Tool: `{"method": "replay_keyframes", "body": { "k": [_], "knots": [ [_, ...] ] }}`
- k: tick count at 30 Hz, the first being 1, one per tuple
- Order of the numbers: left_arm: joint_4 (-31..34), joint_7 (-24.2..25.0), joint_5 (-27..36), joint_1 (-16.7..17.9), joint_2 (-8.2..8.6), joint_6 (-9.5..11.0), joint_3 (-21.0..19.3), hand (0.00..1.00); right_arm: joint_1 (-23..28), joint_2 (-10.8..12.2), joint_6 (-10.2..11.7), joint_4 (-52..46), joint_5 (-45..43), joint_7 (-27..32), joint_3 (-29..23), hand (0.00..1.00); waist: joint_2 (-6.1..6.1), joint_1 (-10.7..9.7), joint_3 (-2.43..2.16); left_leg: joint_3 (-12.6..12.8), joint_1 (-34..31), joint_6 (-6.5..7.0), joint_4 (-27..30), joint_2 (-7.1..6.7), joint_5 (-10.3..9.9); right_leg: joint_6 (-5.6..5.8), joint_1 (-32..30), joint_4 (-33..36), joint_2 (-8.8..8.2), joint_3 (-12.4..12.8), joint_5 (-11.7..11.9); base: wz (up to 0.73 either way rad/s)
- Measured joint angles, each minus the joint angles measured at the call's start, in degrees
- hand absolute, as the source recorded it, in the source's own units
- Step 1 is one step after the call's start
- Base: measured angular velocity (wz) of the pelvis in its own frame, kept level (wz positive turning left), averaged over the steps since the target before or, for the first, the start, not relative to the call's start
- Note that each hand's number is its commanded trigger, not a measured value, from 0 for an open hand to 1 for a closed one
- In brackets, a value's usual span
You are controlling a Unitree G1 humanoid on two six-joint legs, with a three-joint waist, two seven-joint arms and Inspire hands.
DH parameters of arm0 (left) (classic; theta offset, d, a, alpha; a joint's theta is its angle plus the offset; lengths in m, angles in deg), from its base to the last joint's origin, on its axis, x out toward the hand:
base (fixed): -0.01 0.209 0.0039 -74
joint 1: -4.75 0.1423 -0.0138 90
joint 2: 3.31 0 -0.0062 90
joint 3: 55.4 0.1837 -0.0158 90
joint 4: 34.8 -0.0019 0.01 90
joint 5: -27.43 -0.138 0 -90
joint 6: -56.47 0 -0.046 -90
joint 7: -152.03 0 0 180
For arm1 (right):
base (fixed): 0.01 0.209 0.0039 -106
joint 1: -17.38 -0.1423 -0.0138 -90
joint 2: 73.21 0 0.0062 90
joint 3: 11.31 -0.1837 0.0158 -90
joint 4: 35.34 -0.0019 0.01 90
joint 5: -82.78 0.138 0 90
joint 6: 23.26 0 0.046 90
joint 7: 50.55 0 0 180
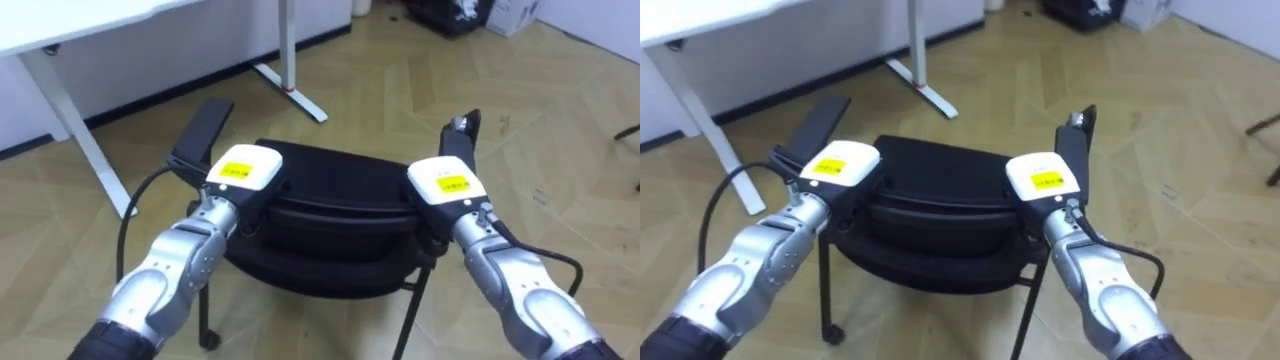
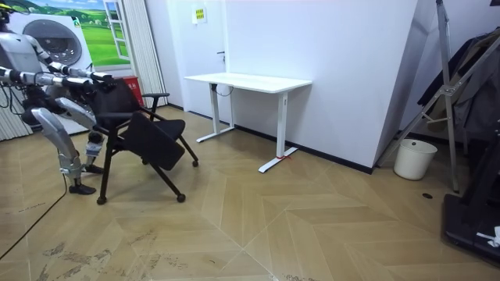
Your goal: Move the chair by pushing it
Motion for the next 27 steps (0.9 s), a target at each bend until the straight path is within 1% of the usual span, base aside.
{"method": "replay_keyframes", "body": {
  "k": [1, 2, 3, 4, 5, 6, 7, 8, 9, 10, 11, 12, 13, 14, 15, 16, 17, 18, 19, 20, 21, 22, 23, 24, 25, 26, 27],
  "knots": [
    [-0.2, -0.3, 0.1, 0.0, 0.1, 0.0, 0.1, 1.0, -0.3, -0.1, 0.3, 0.5, 0.3, 0.2, 0.1, 1.0, -0.05, 0.1, 0.05, 0.3, -0.8, 0.07, -1.6, -0.66, 0.0, -0.12, 0.1, 0.1, -0.1, -0.2, -0.1, -0.06],
    [-0.6, -1.0, 0.1, 0.0, 0.21, 0.0, 0.2, 1.0, -0.7, -0.1, 0.8, 1.6, 0.8, 0.9, 0.1, 1.0, 0.06, 0.4, 0.04, 1.6, -1.4, 0.09, -6.3, -1.63, 0.0, -0.18, 0.2, 0.1, -0.16, -1.0, -0.4, -0.06],
    [-0.7, -1.3, 0.1, 0.0, 0.32, 0.1, 0.3, 1.0, -0.7, -0.1, 1.0, 1.8, 0.9, 1.3, -0.1, 1.0, 0.3, 0.5, -0.15, 2.7, -1.6, 0.16, -11.9, -2.42, 0.0, -0.08, 0.4, 0.1, -0.3, -2.6, -0.9, -0.07],
    [-0.6, -1.4, 0.1, 0.0, 0.31, 0.2, 0.3, 1.0, -0.8, -0.1, 1.0, 1.9, 0.9, 1.4, -0.2, 1.0, 0.58, 0.7, -0.29, 3.2, -1.6, 0.19, -14.6, -2.61, 0.0, 0.05, 0.5, 0.1, -0.34, -3.5, -1.2, -0.11],
    [-0.2, -1.6, 0.1, 0.0, 0.27, 0.4, 0.4, 1.0, -0.9, -0.1, 1.3, 2.1, 0.9, 1.8, -0.5, 1.0, 0.85, 1.0, -0.37, 3.6, -1.2, 0.42, -19.2, -3.29, 0.1, 0.66, 1.1, 0.1, -0.67, -5.9, -1.9, -0.17],
    [-0.1, -2.0, 0.1, 0.0, -0.12, 0.9, 0.5, 1.0, -0.9, -0.1, 1.5, 2.2, 0.9, 2.3, -0.6, 1.0, 1.4, 1.6, -0.94, 4.3, -1.0, 0.46, -22.3, -3.4, 0.1, 1.45, 1.7, 0.2, -1.39, -9.0, -2.6, -0.19],
    [0.1, -2.3, 0.1, 0.0, -0.24, 1.1, 0.6, 1.0, -1.0, -0.1, 1.6, 2.4, 1.1, 2.4, -0.7, 1.0, 1.32, 1.8, -0.92, 4.5, -0.7, 0.55, -23.3, -3.5, 0.1, 2.0, 2.1, 0.3, -1.9, -10.6, -3.1, -0.21],
    [0.6, -2.4, 0.1, 0.0, -0.67, 1.2, 0.7, 1.0, -1.1, 0.0, 1.6, 2.7, 1.5, 2.9, -0.7, 1.0, 1.51, 2.2, -1.05, 4.5, -0.3, 0.78, -24.4, -3.59, 0.0, 3.29, 3.2, 0.4, -2.61, -13.4, -3.9, -0.21],
    [1.1, -2.4, 0.1, 0.0, -1.33, 1.3, 0.8, 1.0, -1.2, 0.4, 1.7, 3.0, 1.6, 3.0, -0.7, 1.0, 1.07, 2.7, -1.36, 4.9, -0.1, 2.45, -24.3, -3.44, 0.8, 4.37, 4.0, 1.0, -3.59, -14.9, -4.8, -0.23],
    [1.1, -2.5, 0.1, -0.1, -1.6, 1.3, 0.8, 1.0, -1.3, 0.8, 1.6, 3.0, 1.6, 3.1, -0.7, 1.0, 0.56, 3.1, -1.42, 5.7, 0.3, 2.77, -24.4, -3.44, 1.0, 5.09, 4.3, 1.6, -4.45, -15.5, -5.3, -0.15],
    [1.0, -2.8, 0.2, -0.1, -2.16, 1.3, 0.8, 1.0, -1.4, 1.5, 1.5, 3.8, 1.6, 3.4, -0.8, 1.0, -0.35, 3.2, -1.4, 6.5, 1.1, 2.99, -24.3, -3.99, 1.1, 6.9, 5.3, 2.5, -6.07, -16.7, -6.2, -0.03],
    [0.8, -2.8, 0.2, -0.4, -2.29, 1.3, 1.0, 1.0, -1.5, 1.9, 1.5, 4.3, 2.0, 3.6, -0.7, 1.0, -1.3, 3.2, -1.56, 7.7, 2.1, 4.25, -23.8, -4.48, 0.3, 8.27, 6.3, 3.2, -7.69, -17.6, -7.0, 0.05],
    [0.7, -2.8, 0.2, -0.5, -2.47, 1.3, 1.2, 1.0, -1.5, 2.0, 1.4, 4.4, 2.1, 3.6, -0.7, 1.0, -1.72, 3.2, -1.53, 8.6, 2.6, 4.87, -23.3, -4.48, -0.3, 8.89, 6.8, 3.5, -8.43, -18.2, -7.4, 0.06],
    [0.6, -3.1, 0.3, -0.6, -2.84, 1.4, 1.3, 1.0, -1.5, 2.1, 1.4, 4.6, 2.1, 3.8, -0.7, 1.0, -2.32, 3.4, -1.53, 9.7, 3.4, 5.2, -22.2, -4.91, -2.1, 10.21, 7.8, 4.2, -9.75, -18.5, -8.1, -0.07],
    [0.7, -3.7, 0.3, -0.8, -3.05, 1.6, 1.2, 1.0, -2.1, 2.0, 1.3, 4.5, 2.1, 3.8, -0.7, 1.0, -2.81, 3.6, -1.56, 10.1, 3.5, 5.24, -20.1, -5.7, -4.6, 11.88, 8.0, 7.0, -12.03, -18.1, -8.9, -0.14],
    [0.6, -3.9, 0.5, -1.2, -3.13, 1.8, 1.1, 1.0, -2.7, 1.9, 1.2, 4.5, 2.2, 3.8, -0.7, 1.0, -2.84, 3.6, -1.52, 9.9, 3.2, 5.63, -18.6, -6.45, -6.4, 12.26, 7.6, 10.0, -13.24, -17.8, -9.1, -0.17],
    [-0.6, -4.3, 0.9, -2.7, -2.69, 2.0, 0.7, 1.0, -4.5, 1.7, 0.7, 4.9, 2.2, 3.3, -0.7, 1.0, -2.76, 3.6, -1.31, 8.0, 2.4, 6.22, -15.9, -8.23, -8.9, 11.7, 4.2, 18.8, -15.98, -14.3, -8.0, -0.03],
    [-3.0, -4.8, 1.0, -4.5, -1.83, 2.0, 0.8, 1.0, -6.1, 2.0, 0.7, 6.9, 2.4, 3.3, -0.7, 1.0, -2.55, 3.6, -1.2, 6.5, 2.4, 6.59, -14.0, -9.36, -10.7, 10.08, 0.4, 27.6, -17.91, -9.1, -4.0, 0.08],
    [-4.1, -5.0, 1.0, -5.3, -1.58, 2.0, 1.1, 1.0, -6.8, 2.2, 0.8, 8.1, 2.7, 3.4, -0.8, 1.0, -2.53, 3.5, -1.13, 6.1, 2.7, 6.61, -13.4, -9.42, -11.5, 9.28, -1.2, 30.7, -18.2, -7.1, -1.4, 0.25],
    [-6.1, -5.6, 1.0, -6.5, -1.22, 2.3, 1.5, 1.0, -7.6, 2.7, 1.2, 10.5, 3.3, 4.2, -0.8, 1.0, -2.48, 3.3, -0.94, 5.0, 4.0, 6.61, -12.9, -9.43, -12.7, 8.47, -4.0, 35.1, -18.23, -4.0, 4.4, 0.29],
    [-7.1, -6.5, 1.0, -7.0, -1.37, 2.9, 1.7, 1.0, -7.8, 2.9, 1.5, 11.7, 4.0, 5.2, -0.8, 1.0, -2.39, 3.4, -0.88, 3.9, 4.5, 6.38, -12.8, -9.34, -13.6, 8.47, -6.3, 38.3, -17.75, -1.8, 6.9, 0.25],
    [-7.3, -6.8, 1.1, -7.4, -1.58, 3.4, 1.7, 1.0, -8.1, 3.0, 1.5, 11.7, 4.1, 5.5, -0.8, 1.0, -2.11, 3.5, -0.65, 3.3, 4.6, 6.24, -12.6, -9.28, -14.0, 8.6, -7.8, 39.5, -17.55, -1.1, 6.6, 0.2],
    [-8.6, -7.8, 1.8, -8.5, -1.99, 4.0, 1.7, 1.0, -9.0, 3.0, 1.4, 11.8, 3.9, 5.8, -0.7, 1.0, -0.98, 3.6, 0.1, 1.3, 4.7, 5.89, -12.2, -9.28, -14.7, 9.61, -10.4, 40.8, -16.44, -0.1, 5.4, 0.09],
    [-9.7, -8.5, 2.2, -9.2, -2.04, 4.4, 1.6, 1.0, -9.9, 3.8, 1.2, 12.2, 3.4, 5.8, -0.5, 1.0, -0.39, 4.4, 0.5, 0.6, 5.4, 5.41, -12.5, -9.28, -15.2, 10.07, -13.0, 40.2, -15.65, 0.8, 4.2, 0.05],
    [-10.1, -8.9, 2.4, -9.4, -2.14, 4.4, 1.5, 1.0, -10.3, 3.8, 0.9, 12.3, 3.0, 5.9, -0.5, 1.0, -0.18, 4.6, 0.67, 0.2, 5.7, 5.1, -12.6, -9.27, -15.5, 10.21, -14.2, 39.5, -15.56, 0.8, 3.6, 0.04],
    [-10.3, -9.4, 3.2, -9.7, -2.75, 4.7, 1.4, 1.0, -11.1, 4.1, 0.4, 12.3, 2.8, 5.9, -0.3, 1.0, 0.22, 4.7, 0.92, -0.9, 6.1, 4.5, -12.6, -9.3, -16.1, 10.13, -16.3, 36.7, -15.41, 0.6, 2.7, 0.25],
    [-10.5, -9.9, 3.7, -9.8, -2.94, 4.7, 1.3, 1.0, -11.7, 4.1, 0.2, 12.3, 2.8, 5.9, 0.1, 1.0, 0.41, 4.7, 1.1, -2.2, 6.6, 3.71, -12.6, -9.27, -16.6, 10.08, -17.5, 32.0, -15.09, 0.7, 2.2, 0.38]
  ]
}}
